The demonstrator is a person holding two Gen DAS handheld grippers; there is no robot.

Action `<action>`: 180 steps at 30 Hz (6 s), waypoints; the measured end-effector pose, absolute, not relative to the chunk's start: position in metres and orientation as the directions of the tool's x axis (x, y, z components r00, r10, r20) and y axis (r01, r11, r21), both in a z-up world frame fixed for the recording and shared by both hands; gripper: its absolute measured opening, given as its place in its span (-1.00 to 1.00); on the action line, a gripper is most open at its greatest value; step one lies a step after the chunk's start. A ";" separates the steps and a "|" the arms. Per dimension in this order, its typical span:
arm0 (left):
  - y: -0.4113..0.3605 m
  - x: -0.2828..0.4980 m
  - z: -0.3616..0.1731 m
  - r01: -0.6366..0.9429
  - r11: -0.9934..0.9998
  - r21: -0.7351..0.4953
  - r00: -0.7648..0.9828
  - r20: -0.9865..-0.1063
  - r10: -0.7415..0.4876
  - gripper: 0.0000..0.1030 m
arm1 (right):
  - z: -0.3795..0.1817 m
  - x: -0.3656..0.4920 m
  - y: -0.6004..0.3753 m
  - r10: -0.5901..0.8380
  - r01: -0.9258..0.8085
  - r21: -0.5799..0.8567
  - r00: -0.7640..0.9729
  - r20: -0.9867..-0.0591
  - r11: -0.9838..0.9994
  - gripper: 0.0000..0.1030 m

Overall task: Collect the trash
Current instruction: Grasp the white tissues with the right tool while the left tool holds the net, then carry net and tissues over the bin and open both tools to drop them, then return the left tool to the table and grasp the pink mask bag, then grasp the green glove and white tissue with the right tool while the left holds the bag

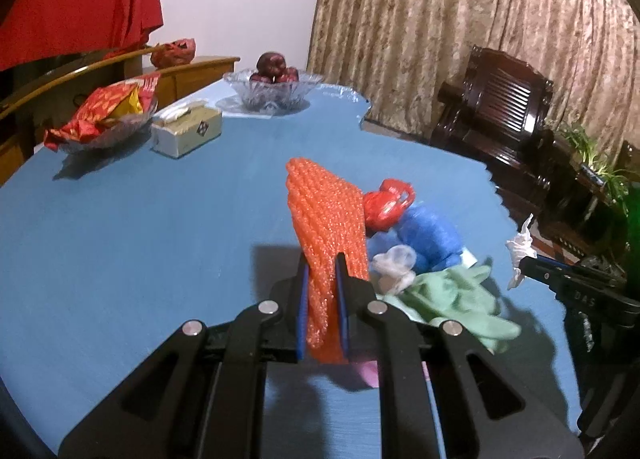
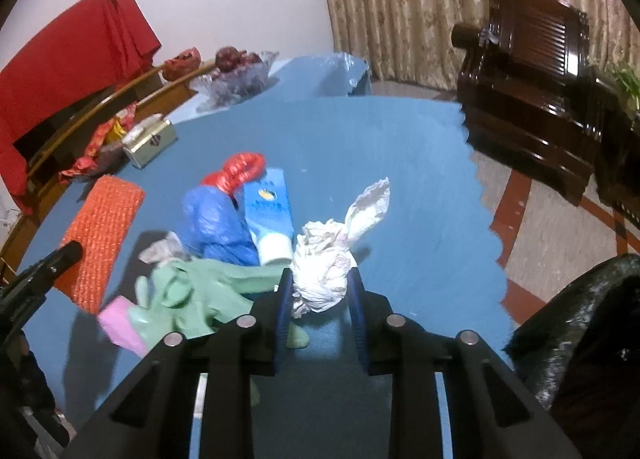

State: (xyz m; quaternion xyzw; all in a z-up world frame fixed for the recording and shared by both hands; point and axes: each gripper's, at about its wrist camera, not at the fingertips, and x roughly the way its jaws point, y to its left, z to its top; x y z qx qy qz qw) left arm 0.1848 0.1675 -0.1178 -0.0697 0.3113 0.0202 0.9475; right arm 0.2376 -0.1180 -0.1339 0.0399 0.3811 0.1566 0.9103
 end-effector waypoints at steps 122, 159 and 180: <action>0.135 0.144 -0.130 -0.035 0.997 -0.066 0.764 -0.645 -0.016 0.53 | -0.106 0.152 -0.138 0.287 -0.258 0.135 0.755 -0.590 0.957 0.88; 0.163 0.155 -0.158 -0.032 0.986 -0.163 0.727 -0.681 -0.089 -0.83 | -0.152 0.173 -0.090 0.324 -0.304 0.152 0.667 -0.671 0.941 0.85; 0.206 0.133 -0.165 -0.089 0.985 -0.145 0.712 -0.701 -0.039 -0.82 | -0.183 0.166 -0.044 0.385 -0.366 0.202 0.542 -0.747 0.908 0.03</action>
